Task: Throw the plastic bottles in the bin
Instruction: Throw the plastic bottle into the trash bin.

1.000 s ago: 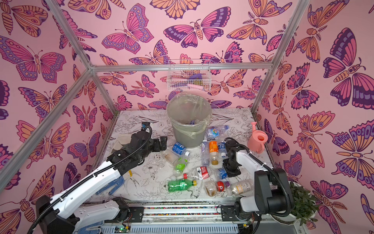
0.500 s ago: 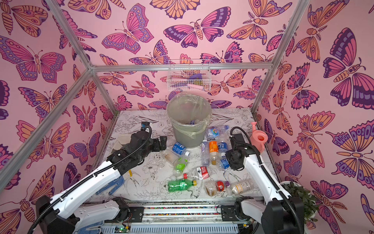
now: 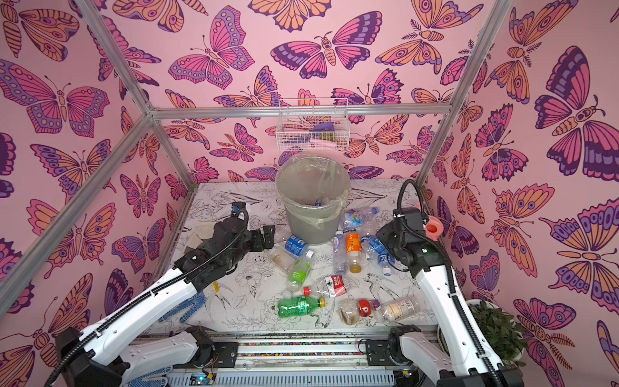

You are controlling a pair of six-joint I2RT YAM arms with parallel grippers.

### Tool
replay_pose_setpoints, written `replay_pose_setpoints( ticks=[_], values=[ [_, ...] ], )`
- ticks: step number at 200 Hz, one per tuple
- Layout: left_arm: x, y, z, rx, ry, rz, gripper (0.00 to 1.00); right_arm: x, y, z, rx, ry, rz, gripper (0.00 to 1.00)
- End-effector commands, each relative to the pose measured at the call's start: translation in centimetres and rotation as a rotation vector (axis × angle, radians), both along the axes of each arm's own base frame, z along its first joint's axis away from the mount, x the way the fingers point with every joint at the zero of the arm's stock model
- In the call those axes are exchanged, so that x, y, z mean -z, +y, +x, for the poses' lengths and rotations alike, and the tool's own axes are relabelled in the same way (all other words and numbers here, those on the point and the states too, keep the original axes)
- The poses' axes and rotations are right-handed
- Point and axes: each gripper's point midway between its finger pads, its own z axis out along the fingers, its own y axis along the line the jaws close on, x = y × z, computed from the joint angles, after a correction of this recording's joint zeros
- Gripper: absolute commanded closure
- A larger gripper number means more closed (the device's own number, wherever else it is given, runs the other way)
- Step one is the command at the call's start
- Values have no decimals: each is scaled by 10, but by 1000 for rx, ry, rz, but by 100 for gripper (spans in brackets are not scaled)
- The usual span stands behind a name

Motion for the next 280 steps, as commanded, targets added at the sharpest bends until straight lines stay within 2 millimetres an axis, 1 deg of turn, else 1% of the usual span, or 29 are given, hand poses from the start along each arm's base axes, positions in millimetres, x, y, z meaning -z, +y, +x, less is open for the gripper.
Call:
replay_pose_setpoints(
  ticks=[1,29,76,97,118,157,183,201,233,250,255,256,259,272,280],
  values=[
    [7,12,-4,-34,9,15,0,-64,16,17,-157,-233,-64,100],
    [8,15,-6,-39,12,16,0,-102,30,23,-259,-354,-100,100],
    [9,18,-7,-46,12,12,0,-153,52,29,-376,-528,-162,100],
    [10,19,-8,-47,14,10,0,-180,65,34,-435,-643,-162,100],
    [12,19,-10,-45,18,4,0,-200,78,40,-497,-706,-158,100],
    [12,21,-14,-44,16,-5,0,-222,99,60,-567,-735,-146,100],
    [13,21,-16,-39,19,-16,0,-230,115,74,-603,-734,-152,100],
    [13,18,-18,-23,26,-34,0,-234,126,88,-625,-739,-145,100],
    [13,17,-23,-6,29,-56,0,-232,145,112,-661,-708,-156,100],
    [12,18,-25,-6,26,-66,0,-221,154,127,-665,-669,-172,99],
    [12,19,-26,-6,25,-69,0,-225,154,127,-662,-676,-180,98],
    [11,19,-26,-6,24,-69,0,-218,157,132,-666,-659,-179,98],
    [11,19,-26,-6,24,-71,0,-212,159,138,-669,-646,-183,98],
    [9,19,-27,-10,20,-82,0,-205,166,146,-676,-625,-204,98],
    [9,19,-27,-7,20,-85,0,-196,171,153,-685,-595,-223,97]
  ],
)
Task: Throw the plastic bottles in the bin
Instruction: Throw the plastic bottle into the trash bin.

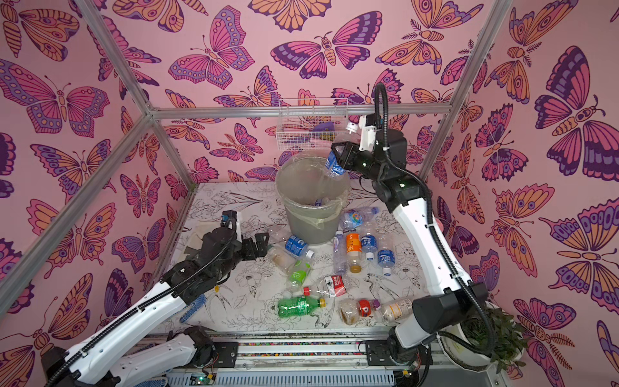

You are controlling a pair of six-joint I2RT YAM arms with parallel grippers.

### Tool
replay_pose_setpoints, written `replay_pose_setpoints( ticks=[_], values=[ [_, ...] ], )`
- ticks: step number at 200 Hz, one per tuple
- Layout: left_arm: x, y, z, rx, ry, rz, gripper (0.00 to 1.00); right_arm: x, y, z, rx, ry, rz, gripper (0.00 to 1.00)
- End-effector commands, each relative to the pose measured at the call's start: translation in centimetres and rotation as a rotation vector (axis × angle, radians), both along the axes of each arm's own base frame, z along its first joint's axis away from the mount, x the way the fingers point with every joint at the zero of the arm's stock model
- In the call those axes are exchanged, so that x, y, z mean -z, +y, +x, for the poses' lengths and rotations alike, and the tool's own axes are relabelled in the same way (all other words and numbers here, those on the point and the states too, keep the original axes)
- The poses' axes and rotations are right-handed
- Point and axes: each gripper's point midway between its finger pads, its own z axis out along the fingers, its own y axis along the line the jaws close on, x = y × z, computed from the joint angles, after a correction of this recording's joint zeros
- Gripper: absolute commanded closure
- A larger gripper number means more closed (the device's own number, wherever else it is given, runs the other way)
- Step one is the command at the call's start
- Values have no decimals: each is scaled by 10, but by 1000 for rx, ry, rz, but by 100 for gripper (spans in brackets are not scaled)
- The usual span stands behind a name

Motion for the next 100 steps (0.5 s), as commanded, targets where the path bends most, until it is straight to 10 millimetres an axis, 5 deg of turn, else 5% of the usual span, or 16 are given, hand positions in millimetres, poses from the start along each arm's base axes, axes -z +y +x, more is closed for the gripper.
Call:
replay_pose_setpoints(
  ticks=[1,23,31,51,65,100],
  values=[
    [2,2,-3,-2,8,-22,0,17,12,13,3,28,-87,97],
    [1,0,-4,9,8,-22,0,40,21,25,3,85,-142,90],
    [0,0,-4,11,7,-22,0,49,22,28,16,115,-164,80],
    [0,0,-4,13,6,-19,0,62,21,31,50,182,-223,40],
    [0,-1,-3,15,6,-17,0,55,18,25,91,158,-269,1],
    [2,-7,1,34,14,4,0,15,10,1,179,49,-226,1]
  ],
)
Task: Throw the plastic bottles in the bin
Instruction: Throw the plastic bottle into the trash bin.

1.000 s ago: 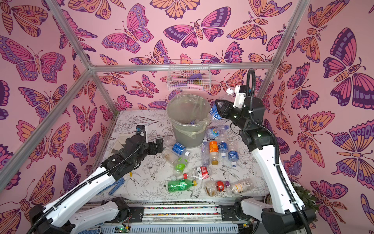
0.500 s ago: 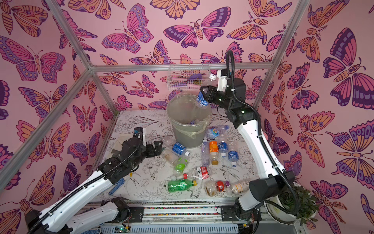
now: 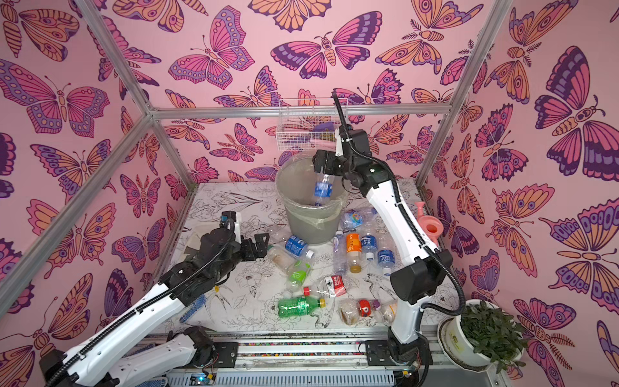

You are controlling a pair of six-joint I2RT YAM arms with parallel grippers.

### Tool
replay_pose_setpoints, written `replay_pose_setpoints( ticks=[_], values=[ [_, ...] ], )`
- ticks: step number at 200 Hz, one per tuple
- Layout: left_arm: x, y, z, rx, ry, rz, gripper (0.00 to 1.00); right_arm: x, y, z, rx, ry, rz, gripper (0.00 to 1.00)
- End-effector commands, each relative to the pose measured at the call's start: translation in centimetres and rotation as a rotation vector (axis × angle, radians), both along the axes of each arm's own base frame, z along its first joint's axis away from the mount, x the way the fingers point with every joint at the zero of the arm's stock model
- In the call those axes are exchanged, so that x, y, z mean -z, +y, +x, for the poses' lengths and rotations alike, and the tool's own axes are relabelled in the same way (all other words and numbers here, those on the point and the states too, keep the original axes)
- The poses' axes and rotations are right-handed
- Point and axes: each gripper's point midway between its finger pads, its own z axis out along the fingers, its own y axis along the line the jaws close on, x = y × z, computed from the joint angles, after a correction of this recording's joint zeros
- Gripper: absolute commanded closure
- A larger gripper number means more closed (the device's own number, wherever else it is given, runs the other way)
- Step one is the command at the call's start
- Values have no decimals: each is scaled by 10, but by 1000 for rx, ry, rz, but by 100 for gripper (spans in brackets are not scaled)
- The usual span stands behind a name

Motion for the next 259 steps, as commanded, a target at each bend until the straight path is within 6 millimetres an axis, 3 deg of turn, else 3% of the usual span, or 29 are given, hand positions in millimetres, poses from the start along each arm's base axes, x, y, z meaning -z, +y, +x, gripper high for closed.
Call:
replay_pose_setpoints(
  ticks=[1,26,38,42,81,127,149,169,197,227,259],
  values=[
    [1,-3,3,16,6,15,0,-56,-17,-30,58,-143,17,1],
    [3,-5,4,24,11,20,0,-73,-25,-49,64,-177,76,1],
    [3,-5,4,24,10,20,0,-69,-29,-53,80,-164,82,1],
    [4,-5,4,23,11,22,0,-78,-36,-63,93,-182,102,1],
    [9,-5,4,28,16,36,0,-60,-62,-87,192,-149,299,1],
    [9,-5,4,29,15,40,0,4,-131,-118,543,87,341,1],
    [10,-5,4,28,14,37,0,47,-172,-151,811,216,428,1],
    [11,-6,5,30,15,33,0,70,-195,-177,977,353,408,1],
    [12,-10,6,37,20,30,0,106,-205,-195,1073,538,298,1],
    [12,-11,7,38,20,30,0,170,-208,-220,1159,728,319,0],
    [15,-10,6,38,22,34,0,203,-218,-252,1267,776,352,1]
  ],
)
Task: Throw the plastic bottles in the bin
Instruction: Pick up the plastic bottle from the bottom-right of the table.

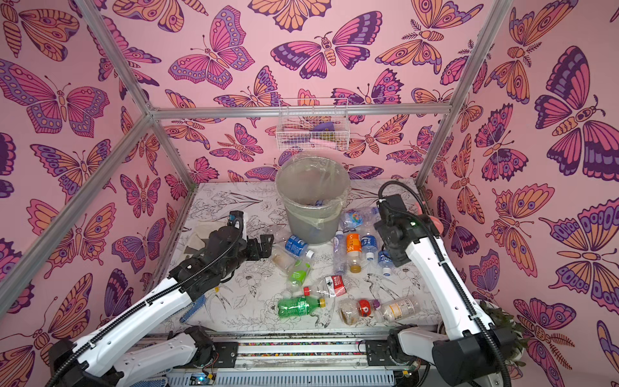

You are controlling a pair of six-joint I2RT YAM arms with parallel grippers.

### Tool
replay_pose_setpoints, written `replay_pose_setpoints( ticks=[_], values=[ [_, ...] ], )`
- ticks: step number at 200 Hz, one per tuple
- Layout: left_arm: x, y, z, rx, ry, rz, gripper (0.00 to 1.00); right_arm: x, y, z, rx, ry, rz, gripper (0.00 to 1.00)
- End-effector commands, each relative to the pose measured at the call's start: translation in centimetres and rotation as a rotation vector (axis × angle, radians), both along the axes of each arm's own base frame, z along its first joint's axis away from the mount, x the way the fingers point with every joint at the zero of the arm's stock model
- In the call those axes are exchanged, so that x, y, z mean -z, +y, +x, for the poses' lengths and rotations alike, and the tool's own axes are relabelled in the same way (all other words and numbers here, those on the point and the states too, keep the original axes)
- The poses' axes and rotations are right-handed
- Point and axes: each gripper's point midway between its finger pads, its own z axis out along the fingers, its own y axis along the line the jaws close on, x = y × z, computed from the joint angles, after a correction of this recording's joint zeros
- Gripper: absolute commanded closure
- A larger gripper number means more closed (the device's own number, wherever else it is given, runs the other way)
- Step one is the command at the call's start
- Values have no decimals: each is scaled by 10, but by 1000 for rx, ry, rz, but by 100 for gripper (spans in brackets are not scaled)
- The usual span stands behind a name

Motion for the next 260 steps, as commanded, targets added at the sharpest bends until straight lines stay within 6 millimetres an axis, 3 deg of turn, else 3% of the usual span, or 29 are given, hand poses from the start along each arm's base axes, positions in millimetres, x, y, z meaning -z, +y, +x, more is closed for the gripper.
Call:
replay_pose_setpoints(
  ticks=[1,67,156,260],
  values=[
    [2,0,-1,9,-4,7,0,13,-8,-36,135,47,50,2],
    [5,-2,1,11,2,6,0,76,-9,-80,242,203,89,6],
    [5,-2,2,10,0,12,0,110,-22,-114,227,345,4,6],
    [1,-4,5,15,-6,13,0,158,-10,-112,129,474,17,8]
  ],
)
